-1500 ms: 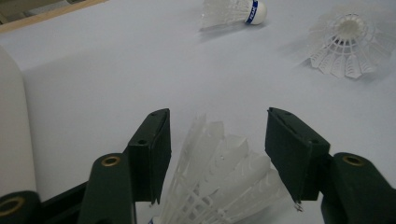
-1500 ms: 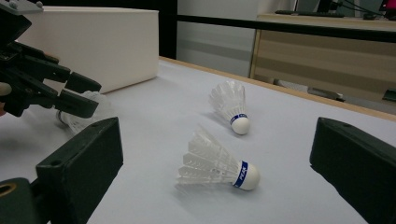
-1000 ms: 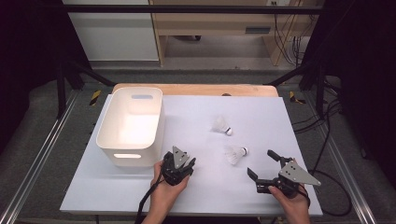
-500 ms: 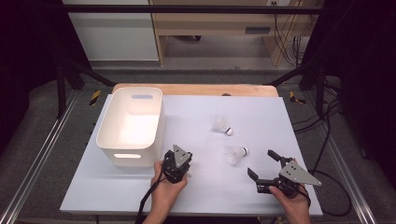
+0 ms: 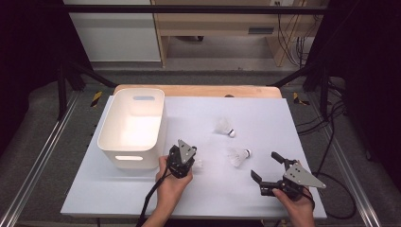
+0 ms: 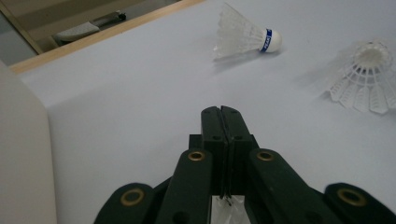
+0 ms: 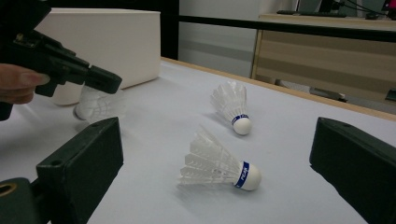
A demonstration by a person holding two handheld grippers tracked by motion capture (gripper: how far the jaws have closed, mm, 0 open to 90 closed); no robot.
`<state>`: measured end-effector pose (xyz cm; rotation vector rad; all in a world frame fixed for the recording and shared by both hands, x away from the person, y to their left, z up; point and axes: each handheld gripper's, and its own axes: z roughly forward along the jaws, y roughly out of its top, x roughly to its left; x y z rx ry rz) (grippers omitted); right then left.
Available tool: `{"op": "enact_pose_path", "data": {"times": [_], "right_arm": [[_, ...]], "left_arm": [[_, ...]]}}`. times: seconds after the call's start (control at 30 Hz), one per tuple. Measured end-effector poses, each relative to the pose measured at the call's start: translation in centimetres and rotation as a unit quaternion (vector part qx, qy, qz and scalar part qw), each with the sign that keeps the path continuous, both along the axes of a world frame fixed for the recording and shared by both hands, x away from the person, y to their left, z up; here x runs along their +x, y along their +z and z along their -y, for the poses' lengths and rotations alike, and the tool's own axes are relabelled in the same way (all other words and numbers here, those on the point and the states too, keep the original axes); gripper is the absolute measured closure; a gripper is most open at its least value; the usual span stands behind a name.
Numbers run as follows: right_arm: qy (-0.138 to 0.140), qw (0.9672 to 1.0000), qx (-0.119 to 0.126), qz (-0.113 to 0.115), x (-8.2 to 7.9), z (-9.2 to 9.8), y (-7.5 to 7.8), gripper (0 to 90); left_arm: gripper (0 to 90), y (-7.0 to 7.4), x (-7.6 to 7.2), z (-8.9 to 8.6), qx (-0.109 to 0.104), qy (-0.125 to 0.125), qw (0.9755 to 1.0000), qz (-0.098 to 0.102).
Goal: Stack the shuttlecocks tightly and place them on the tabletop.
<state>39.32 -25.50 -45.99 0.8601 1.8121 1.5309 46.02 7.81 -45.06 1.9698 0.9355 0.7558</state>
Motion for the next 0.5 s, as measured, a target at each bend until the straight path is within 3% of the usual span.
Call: {"op": "enact_pose_path", "data": {"times": [0.33, 0.43, 0.5], "right_arm": [[-0.001, 1.0000, 0.004, -0.001, 0.0, 0.1, 0.0, 3.2], [0.000, 1.0000, 0.004, 0.000, 0.1, 0.2, -0.1, 3.2], [0.000, 1.0000, 0.005, -0.002, 0.1, 0.2, -0.1, 3.2]], "left_arm": [[89.5, 0.9, 4.3, 0.9, 0.018, 0.011, 0.9995, 0.023], [89.4, 1.0, 6.1, 1.0, 0.044, 0.012, 0.9986, 0.025], [89.5, 0.9, 6.5, 1.0, 0.046, 0.011, 0.9986, 0.023]]}}
